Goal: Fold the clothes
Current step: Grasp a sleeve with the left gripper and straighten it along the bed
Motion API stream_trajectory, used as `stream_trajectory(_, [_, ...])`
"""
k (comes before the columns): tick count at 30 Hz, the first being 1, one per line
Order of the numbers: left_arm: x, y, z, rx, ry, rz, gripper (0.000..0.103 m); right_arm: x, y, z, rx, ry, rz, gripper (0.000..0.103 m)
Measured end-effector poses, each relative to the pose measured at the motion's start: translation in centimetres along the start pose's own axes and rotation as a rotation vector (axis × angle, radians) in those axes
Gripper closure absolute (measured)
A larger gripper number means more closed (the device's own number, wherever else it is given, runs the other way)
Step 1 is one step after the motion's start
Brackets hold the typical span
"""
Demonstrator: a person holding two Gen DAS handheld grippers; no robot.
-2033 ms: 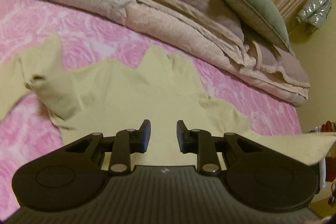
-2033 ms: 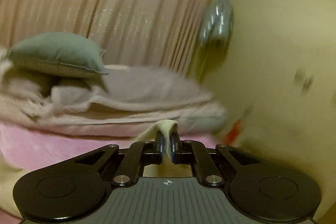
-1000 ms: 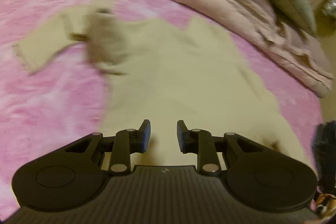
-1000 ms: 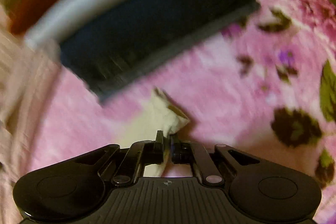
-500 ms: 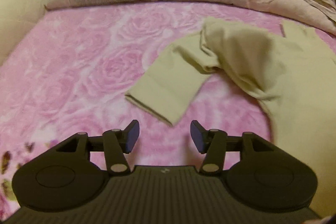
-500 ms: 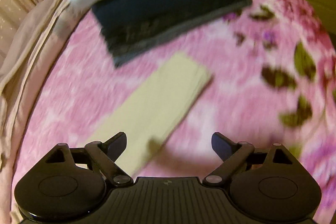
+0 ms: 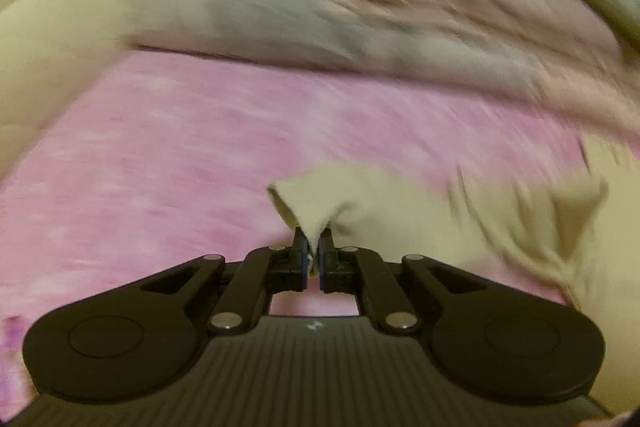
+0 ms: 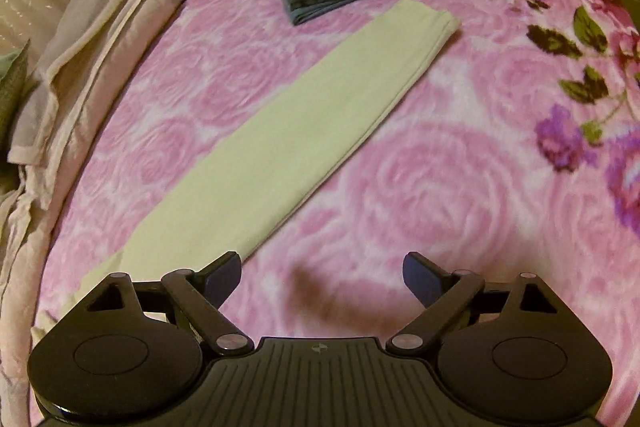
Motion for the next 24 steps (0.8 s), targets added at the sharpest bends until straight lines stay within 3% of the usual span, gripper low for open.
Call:
stream_trajectory(3, [1.9, 5.1, 1.3, 0.046, 0.005, 0.066, 0.1, -1.7, 1.1, 0.4, 0.013, 0.016, 0.011, 0.012])
stream_trajectory(6, [0.6, 6.9, 1.2, 0.046, 0.087, -0.017, 0.1, -3.5, 2.1, 0.4, 0.019, 0.045, 0.018, 0.012])
stream_trajectory(9, [-4.1, 6.4, 1.8, 0.017, 0.231, -0.121, 0.099, -5.2, 2.9, 0.4, 0.021, 0.079, 0.029, 0.012])
stream_trajectory(11, [-7.8, 6.0, 2.7, -0.01, 0.325, -0.13, 0.096, -5.7, 3.3, 0.5, 0.023, 0.091, 0.046, 0.012])
stream_trajectory(14, [-11.6, 6.4, 4.1, -0.032, 0.424, 0.006, 0.089, -6.1, 3.5, 0.6, 0.013, 0.101, 0.063, 0.012])
stream_trajectory(16, [-11.6, 7.6, 5.2, -0.062, 0.396, 0.201, 0.084, -6.0, 3.3, 0.8, 0.005, 0.103, 0.061, 0.012])
stream_trajectory(19, [-9.7, 9.8, 5.7, -0.068, 0.29, 0.439, 0.06, -5.9, 3.2, 0.9, -0.004, 0.106, 0.062, 0.012])
stream_trajectory(20, [-9.2, 10.3, 5.6, -0.062, 0.262, 0.462, 0.057, -5.9, 3.3, 0.9, -0.009, 0.106, 0.066, 0.012])
stream_trajectory(24, [-7.5, 9.2, 4.1, -0.077, 0.201, 0.26, 0.053, -6.6, 3.6, 0.6, -0.027, 0.117, 0.071, 0.012])
Point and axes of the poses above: each gripper's, at about its wrist camera, not at the fingertips, and z roughly against the way its jaws point, y to its left, x to its top, the point moved 3 cm from there along -z, roughly the way its jaws point, and after that the axes turned 9 degrees about -y, right-handed, at the moved point
